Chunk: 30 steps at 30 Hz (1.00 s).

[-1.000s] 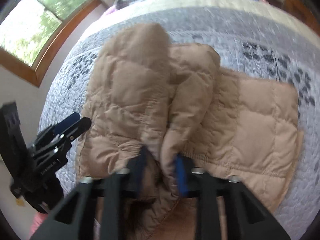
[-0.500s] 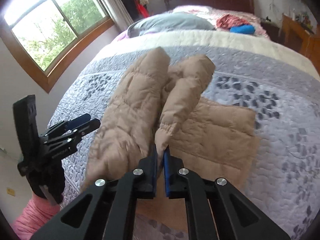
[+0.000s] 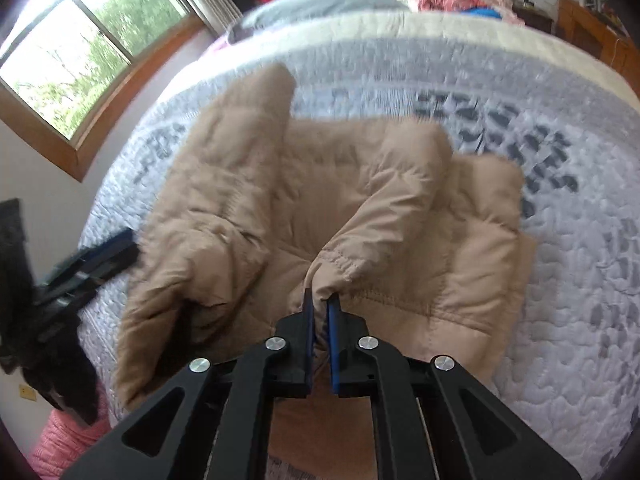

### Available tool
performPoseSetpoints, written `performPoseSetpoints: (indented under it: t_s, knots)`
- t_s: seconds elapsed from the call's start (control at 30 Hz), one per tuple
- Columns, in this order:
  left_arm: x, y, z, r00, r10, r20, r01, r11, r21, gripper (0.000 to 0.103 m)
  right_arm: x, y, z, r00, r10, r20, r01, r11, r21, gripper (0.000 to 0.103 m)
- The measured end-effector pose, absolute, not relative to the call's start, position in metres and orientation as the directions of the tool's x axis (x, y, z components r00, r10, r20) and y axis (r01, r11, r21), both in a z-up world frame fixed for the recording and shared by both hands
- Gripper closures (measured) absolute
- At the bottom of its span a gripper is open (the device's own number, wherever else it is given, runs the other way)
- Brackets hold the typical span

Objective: Fold large clothes

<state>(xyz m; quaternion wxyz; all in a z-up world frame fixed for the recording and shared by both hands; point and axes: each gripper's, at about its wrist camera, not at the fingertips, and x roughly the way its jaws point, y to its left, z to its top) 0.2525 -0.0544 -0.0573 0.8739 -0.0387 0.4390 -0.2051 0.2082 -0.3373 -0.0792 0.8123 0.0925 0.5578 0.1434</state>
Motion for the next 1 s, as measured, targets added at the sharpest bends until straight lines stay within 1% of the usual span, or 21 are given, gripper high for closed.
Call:
performPoseSetpoints:
  t_s: [0.1,0.17,0.2,0.27,0.3,0.37,0.4,0.5,0.6,0.67,0.73,0.77,0.83,0.9,1.0]
  knots:
    - [0.260,-0.042,-0.057,0.545,-0.369,-0.753,0.305,0.924,-0.232,0.051,0.204,-0.345,-0.075,0.342,0.332,-0.879,-0.118,0.943,0.310,0.091]
    - [0.266,-0.039,-0.055,0.549,-0.352,-0.758,0.292,0.931,-0.220,0.051,0.198,-0.354,-0.059,0.382,0.314,-0.869,-0.109,0.949,0.295,0.084]
    - [0.271,-0.037,-0.055,0.547,-0.347,-0.762,0.288,0.932,-0.219,0.051,0.197,-0.357,-0.051,0.401,0.298,-0.866,-0.102,0.954,0.281,0.078]
    - [0.280,-0.038,-0.054,0.545,-0.336,-0.768,0.280,0.936,-0.211,0.051,0.195,-0.360,-0.033,0.458,0.221,-0.861,-0.080,0.975,0.208,0.077]
    - [0.284,-0.040,-0.054,0.548,-0.325,-0.771,0.277,0.940,-0.200,0.051,0.198,-0.360,-0.024,0.470,0.215,-0.856,-0.081,0.976,0.200,0.076]
    - [0.291,-0.043,-0.056,0.544,-0.317,-0.777,0.271,0.943,-0.195,0.051,0.207,-0.355,-0.019,0.455,0.277,-0.846,-0.108,0.960,0.257,0.074]
    - [0.294,-0.044,-0.057,0.539,-0.319,-0.780,0.271,0.942,-0.199,0.051,0.214,-0.348,-0.019,0.431,0.323,-0.842,-0.130,0.946,0.297,0.071]
    - [0.297,-0.045,-0.060,0.538,-0.319,-0.780,0.268,0.942,-0.200,0.051,0.233,-0.332,-0.029,0.383,0.387,-0.839,-0.154,0.922,0.355,0.065]
    - [0.296,-0.045,-0.061,0.542,-0.323,-0.776,0.277,0.940,-0.198,0.051,0.253,-0.318,-0.044,0.332,0.438,-0.836,-0.145,0.899,0.413,0.063]
    - [0.297,-0.044,-0.061,0.544,-0.319,-0.776,0.280,0.941,-0.190,0.051,0.261,-0.309,-0.054,0.317,0.431,-0.845,-0.126,0.902,0.413,0.059]
    - [0.300,-0.042,-0.062,0.547,-0.310,-0.777,0.274,0.944,-0.183,0.051,0.271,-0.303,-0.066,0.285,0.452,-0.846,-0.127,0.892,0.434,0.058]
    - [0.301,-0.041,-0.063,0.548,-0.307,-0.778,0.271,0.945,-0.182,0.051,0.273,-0.301,-0.070,0.269,0.468,-0.842,-0.130,0.884,0.449,0.060]
    - [0.304,-0.039,-0.064,0.548,-0.303,-0.780,0.261,0.948,-0.185,0.051,0.273,-0.295,-0.077,0.251,0.491,-0.835,-0.167,0.871,0.462,0.091]
    - [0.305,-0.038,-0.064,0.548,-0.301,-0.780,0.255,0.949,-0.188,0.051,0.267,-0.293,-0.074,0.266,0.489,-0.831,-0.189,0.871,0.453,0.097]
    - [0.305,-0.037,-0.064,0.550,-0.305,-0.778,0.250,0.948,-0.194,0.051,0.250,-0.300,-0.056,0.324,0.474,-0.818,-0.216,0.879,0.424,0.099]
